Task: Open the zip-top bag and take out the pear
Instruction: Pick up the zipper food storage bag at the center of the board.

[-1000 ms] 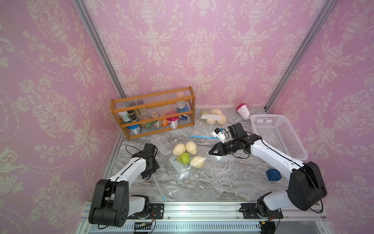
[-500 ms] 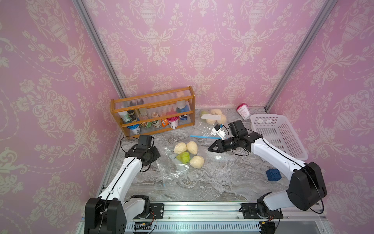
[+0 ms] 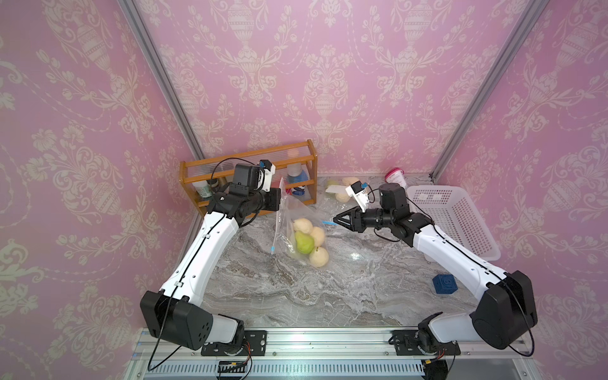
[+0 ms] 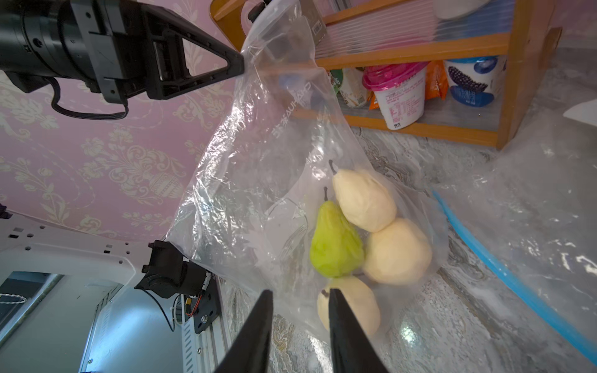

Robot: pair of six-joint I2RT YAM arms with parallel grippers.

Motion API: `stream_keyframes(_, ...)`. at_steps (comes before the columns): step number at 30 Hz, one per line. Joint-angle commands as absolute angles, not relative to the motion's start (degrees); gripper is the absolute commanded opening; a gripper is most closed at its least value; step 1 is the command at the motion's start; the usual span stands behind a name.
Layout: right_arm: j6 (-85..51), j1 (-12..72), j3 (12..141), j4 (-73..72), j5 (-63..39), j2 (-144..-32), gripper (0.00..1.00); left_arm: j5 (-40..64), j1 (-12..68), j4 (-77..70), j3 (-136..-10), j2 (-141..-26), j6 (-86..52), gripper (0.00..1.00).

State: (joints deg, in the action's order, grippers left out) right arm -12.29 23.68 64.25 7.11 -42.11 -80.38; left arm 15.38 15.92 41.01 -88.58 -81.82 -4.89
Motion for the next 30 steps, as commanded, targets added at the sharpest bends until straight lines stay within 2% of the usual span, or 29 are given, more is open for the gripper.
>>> stream_keyframes(1, -7.8, 23.8, 66.3, 1.8, -41.6, -78.3, 0.38, 20.0, 17.2, 44.0, -96.8, -84.9, 10.6, 0.00)
stream_keyframes(5, -4.7, 23.7, 69.6, 3.6, -40.7, -77.3, 0.48, 24.3, 17.3, 46.0, -106.4, -89.5, 18.2, 0.00)
stream_keyframes(12, -1.6, 23.4, 72.8, 7.4, -41.5, -76.5, 0.54, 31.5, 20.5, 57.3, -118.7, -95.1, 37.3, 0.00)
stream_keyframes(16, -1.4, 23.4, 71.9, 7.1, -38.8, -75.9, 0.56, 30.9, 22.8, 60.4, -116.6, -94.4, 46.2, 0.00)
stream_keyframes(23, -0.1, 23.4, 69.6, 8.6, -36.9, -74.8, 0.57, 25.8, 25.1, 59.7, -108.7, -93.2, 51.4, 0.00)
stream_keyframes(27, 7.6, 23.5, 67.9, 10.3, -35.0, -73.9, 0.54, 23.8, 26.6, 59.6, -106.5, -92.9, 53.5, 0.00)
stream_keyframes(30, 15.2, 23.5, 62.1, 7.2, -33.9, -71.8, 0.54, 21.7, 28.0, 59.1, -105.2, -92.0, 55.2, 0.00)
